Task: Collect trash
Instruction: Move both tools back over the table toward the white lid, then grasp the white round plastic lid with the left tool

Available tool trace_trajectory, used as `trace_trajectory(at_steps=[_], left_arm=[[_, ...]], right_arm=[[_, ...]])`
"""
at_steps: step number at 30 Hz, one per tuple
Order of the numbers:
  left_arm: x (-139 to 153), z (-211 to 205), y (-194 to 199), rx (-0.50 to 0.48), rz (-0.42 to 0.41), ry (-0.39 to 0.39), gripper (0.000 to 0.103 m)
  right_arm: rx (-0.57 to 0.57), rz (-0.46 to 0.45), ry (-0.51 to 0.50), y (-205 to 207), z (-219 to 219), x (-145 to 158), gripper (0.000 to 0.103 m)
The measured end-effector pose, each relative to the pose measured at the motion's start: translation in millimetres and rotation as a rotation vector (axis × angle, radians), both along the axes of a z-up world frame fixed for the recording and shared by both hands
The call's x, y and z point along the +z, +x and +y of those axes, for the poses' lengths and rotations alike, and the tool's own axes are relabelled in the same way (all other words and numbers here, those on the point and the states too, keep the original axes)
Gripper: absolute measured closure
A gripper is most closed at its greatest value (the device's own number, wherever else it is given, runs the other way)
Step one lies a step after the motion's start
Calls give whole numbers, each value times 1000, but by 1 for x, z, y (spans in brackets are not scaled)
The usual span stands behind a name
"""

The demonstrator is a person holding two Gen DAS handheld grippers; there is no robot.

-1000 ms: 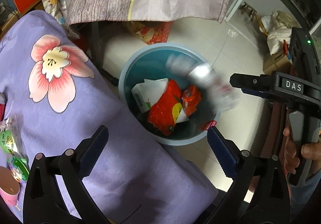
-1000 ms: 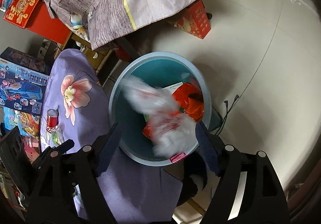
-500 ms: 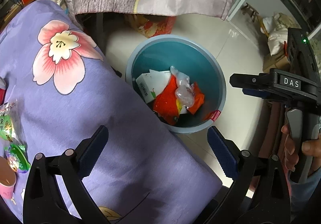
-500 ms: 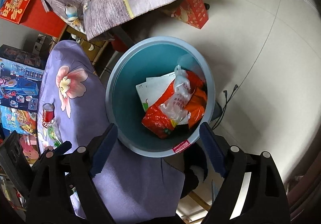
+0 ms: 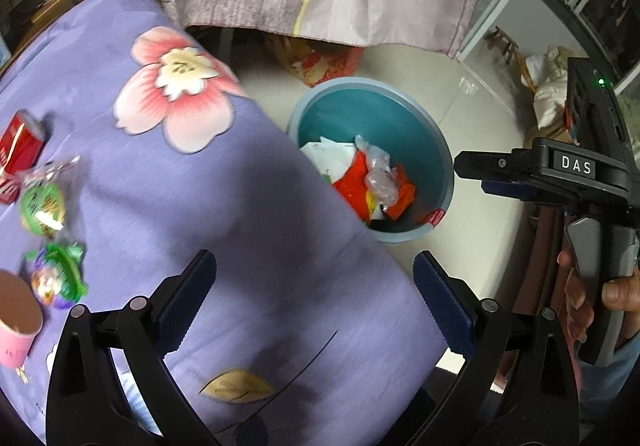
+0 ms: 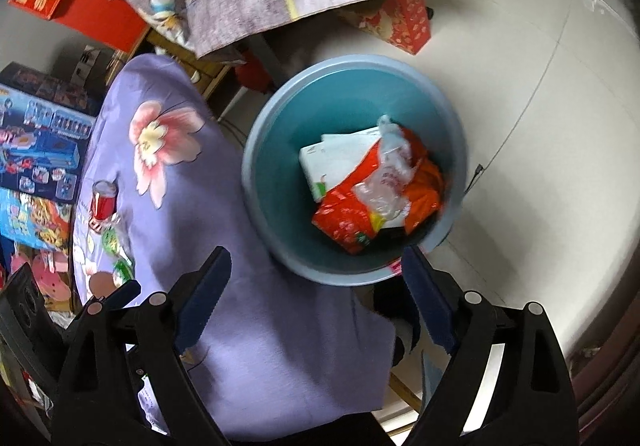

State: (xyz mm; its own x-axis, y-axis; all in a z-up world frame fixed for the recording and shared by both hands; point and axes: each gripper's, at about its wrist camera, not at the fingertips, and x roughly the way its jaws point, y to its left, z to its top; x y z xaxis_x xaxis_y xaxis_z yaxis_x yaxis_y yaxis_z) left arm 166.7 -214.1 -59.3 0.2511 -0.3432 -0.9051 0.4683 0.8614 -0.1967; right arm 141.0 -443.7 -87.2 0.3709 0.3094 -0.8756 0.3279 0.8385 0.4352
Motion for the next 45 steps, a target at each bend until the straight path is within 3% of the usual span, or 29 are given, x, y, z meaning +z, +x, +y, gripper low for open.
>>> trace_trajectory(at_steps=[16, 22, 27, 38, 45], left_arm=[[8, 134, -38, 146, -53, 8, 4], [-4, 180, -63, 155, -62, 62, 4], [-17, 212, -80, 169, -43, 51, 4], [-36, 233, -101, 178, -10, 15, 4], [-42, 219, -100, 101, -70, 117, 4]], right_arm=[[199, 12, -18, -4, 129, 2, 16], [295, 35, -45, -16, 178, -6, 15], [360, 51, -63, -24, 212, -13, 10], [407, 82, -59, -37, 242, -19, 10], [397, 90, -63, -38, 238, -21, 10]])
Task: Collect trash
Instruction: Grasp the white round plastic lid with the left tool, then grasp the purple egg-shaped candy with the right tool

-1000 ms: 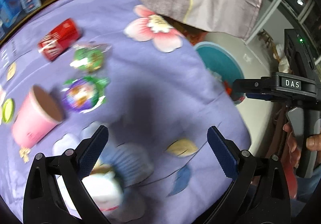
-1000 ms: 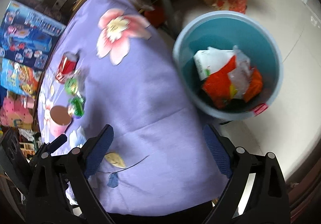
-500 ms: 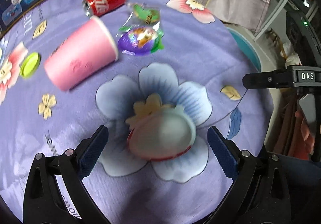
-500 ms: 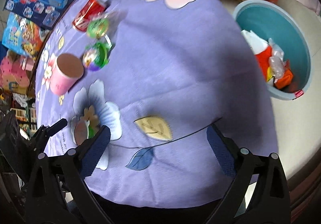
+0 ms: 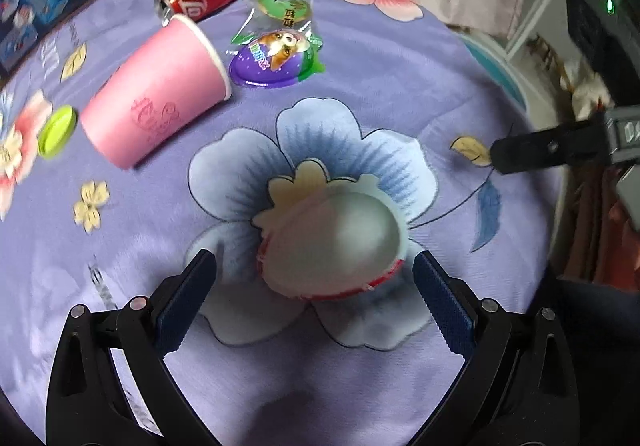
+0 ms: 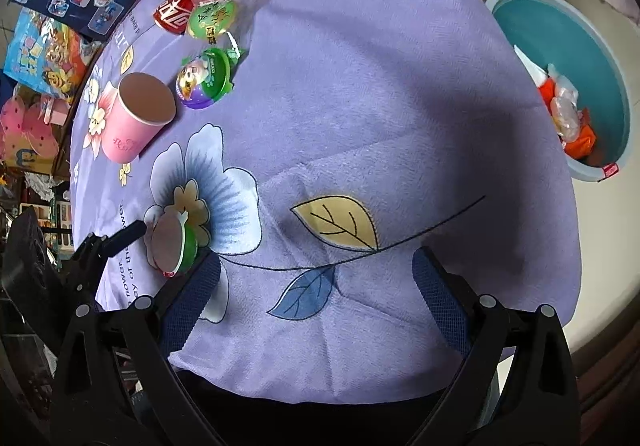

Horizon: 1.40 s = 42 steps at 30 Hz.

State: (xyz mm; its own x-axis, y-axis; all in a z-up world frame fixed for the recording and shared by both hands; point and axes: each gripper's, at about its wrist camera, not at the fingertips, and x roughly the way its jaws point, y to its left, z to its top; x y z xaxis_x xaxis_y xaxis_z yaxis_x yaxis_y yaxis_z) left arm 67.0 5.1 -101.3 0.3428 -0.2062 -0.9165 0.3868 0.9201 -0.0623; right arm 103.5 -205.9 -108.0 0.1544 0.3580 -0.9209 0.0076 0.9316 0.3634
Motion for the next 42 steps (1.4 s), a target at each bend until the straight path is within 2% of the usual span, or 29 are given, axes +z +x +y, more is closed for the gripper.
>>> trace_trajectory(at_steps=[4, 9, 17, 18, 21, 22, 25, 30, 36, 42], left_arm=[[-4, 1, 8, -45, -9, 25, 4], [-4, 1, 17, -60, -6, -20, 4], [-4, 0, 19, -62, 1, -48, 5], [-3, 0, 18, -63, -1, -54, 6], [-2, -1, 19, -55, -22, -40, 34], [0, 1, 17, -51, -31, -34, 37], [5, 10, 16, -11, -22, -87, 37], [15, 40, 20, 91, -32, -153, 37], [22, 78, 25, 210, -33, -188, 37], [25, 110, 27, 302, -30, -227, 37]], right_arm=[[-8, 2, 0, -1, -3, 0, 10], [-9, 10, -4, 2, 0, 0, 10], [-7, 7, -15, 6, 3, 2, 10], [-6, 6, -18, 7, 4, 2, 10], [1, 2, -24, 9, 8, 4, 10], [6, -5, -34, 10, 11, 5, 10], [36, -31, -53, 18, 19, 11, 10], [149, -120, -100, 42, 48, 27, 10], [369, -236, -176, 77, 101, 36, 10], [561, -318, -230, 94, 143, 38, 10]])
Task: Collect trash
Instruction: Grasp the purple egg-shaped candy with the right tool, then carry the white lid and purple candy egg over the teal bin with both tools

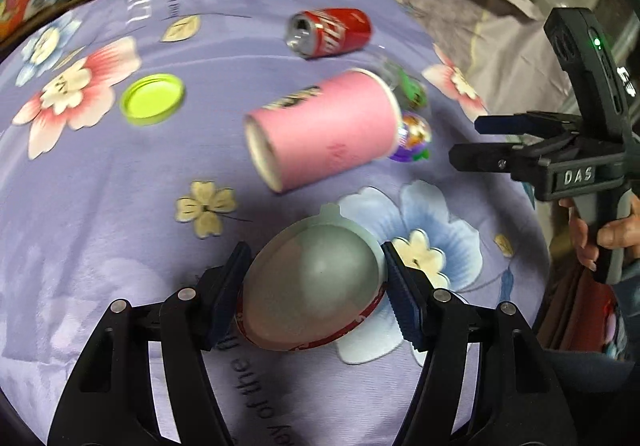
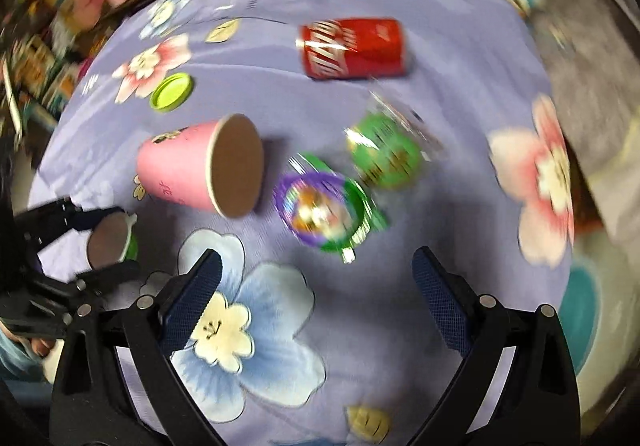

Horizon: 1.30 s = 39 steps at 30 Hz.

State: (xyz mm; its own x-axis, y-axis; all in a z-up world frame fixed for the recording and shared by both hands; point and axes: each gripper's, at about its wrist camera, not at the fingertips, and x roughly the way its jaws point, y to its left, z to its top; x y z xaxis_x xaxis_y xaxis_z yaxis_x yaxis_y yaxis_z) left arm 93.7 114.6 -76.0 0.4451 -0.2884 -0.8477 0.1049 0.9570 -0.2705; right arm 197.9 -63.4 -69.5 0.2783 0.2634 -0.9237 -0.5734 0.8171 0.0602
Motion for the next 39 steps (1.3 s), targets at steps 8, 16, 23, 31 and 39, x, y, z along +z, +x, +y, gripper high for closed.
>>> trace_trajectory(at_steps=[8, 16, 23, 31, 39], left_arm=[[-5, 18, 6, 66, 19, -30, 37], [-16, 19, 14, 74, 46, -41, 36], [-19, 15, 17, 56, 45, -44, 36], [-17, 17, 10, 69, 48, -37, 36], [-3, -12, -2, 15, 30, -22, 36]], right_arm=[[129, -23, -29, 22, 29, -12, 16], [159, 45, -71, 15, 29, -42, 50], [167, 87, -59, -2, 28, -44, 50], [124, 20, -85, -19, 32, -44, 51], [-51, 56, 43, -31, -30, -23, 51]])
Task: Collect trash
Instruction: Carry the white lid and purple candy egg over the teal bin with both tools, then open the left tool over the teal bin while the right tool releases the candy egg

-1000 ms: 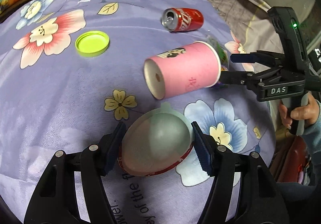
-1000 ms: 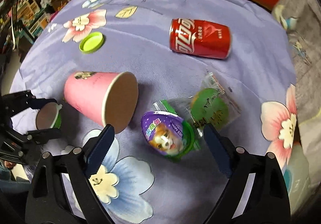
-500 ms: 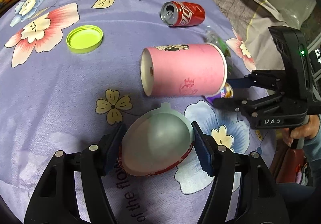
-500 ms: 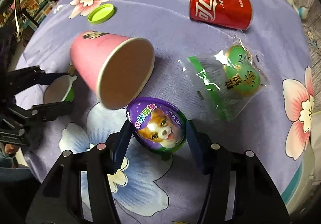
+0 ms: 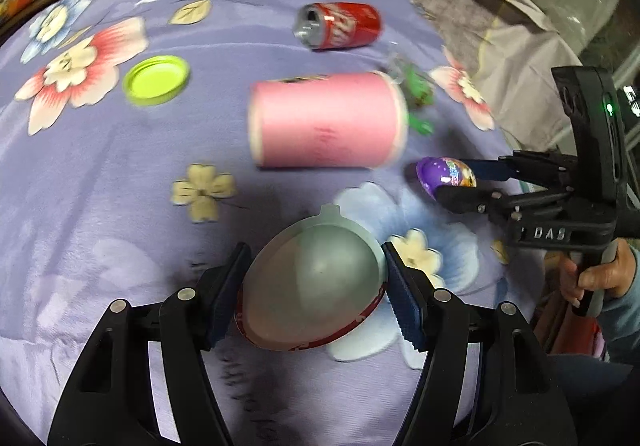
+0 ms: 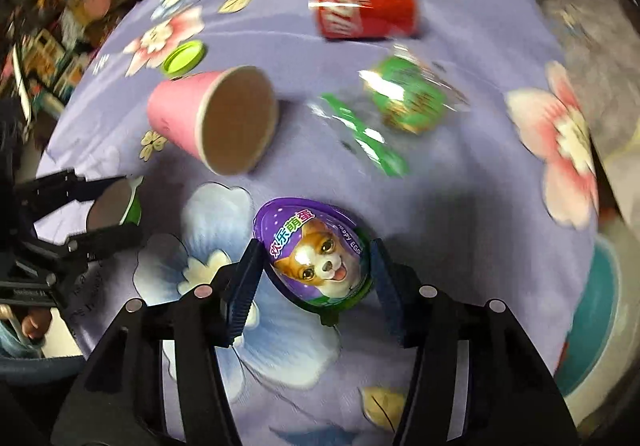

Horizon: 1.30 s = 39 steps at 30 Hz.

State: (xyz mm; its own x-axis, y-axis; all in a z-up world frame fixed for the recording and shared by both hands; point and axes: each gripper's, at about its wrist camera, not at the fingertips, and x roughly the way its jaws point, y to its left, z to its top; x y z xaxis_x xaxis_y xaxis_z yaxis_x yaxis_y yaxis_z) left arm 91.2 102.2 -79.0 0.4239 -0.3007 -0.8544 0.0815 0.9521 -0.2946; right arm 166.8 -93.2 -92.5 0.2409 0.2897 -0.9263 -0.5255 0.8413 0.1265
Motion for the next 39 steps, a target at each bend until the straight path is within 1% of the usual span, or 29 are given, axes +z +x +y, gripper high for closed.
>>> trace_trajectory(at_steps=[6, 10, 14, 16, 22, 27, 30, 39], left_arm=[[11, -53, 0, -108, -16, 26, 36], [20, -96, 6, -191, -32, 48, 36], [33, -146, 18, -284, -56, 79, 36], [39, -173, 24, -332, -68, 95, 36], [46, -253, 41, -458, -81, 109, 36], [40, -316, 55, -540, -68, 132, 36], [33, -345, 64, -568, -47, 144, 36], [10, -409, 95, -625, 6, 175, 36]], right_arm=[[-154, -6, 74, -7, -63, 17, 51], [-269, -25, 139, -15, -117, 31, 51], [-379, -42, 199, -21, -175, 43, 51], [-438, -55, 220, -21, -197, 45, 51], [-593, -71, 264, -34, -280, 48, 51], [-697, -64, 294, -41, -336, 39, 51], [-734, -48, 309, -42, -359, 32, 50], [-808, -11, 350, -34, -404, 14, 50]])
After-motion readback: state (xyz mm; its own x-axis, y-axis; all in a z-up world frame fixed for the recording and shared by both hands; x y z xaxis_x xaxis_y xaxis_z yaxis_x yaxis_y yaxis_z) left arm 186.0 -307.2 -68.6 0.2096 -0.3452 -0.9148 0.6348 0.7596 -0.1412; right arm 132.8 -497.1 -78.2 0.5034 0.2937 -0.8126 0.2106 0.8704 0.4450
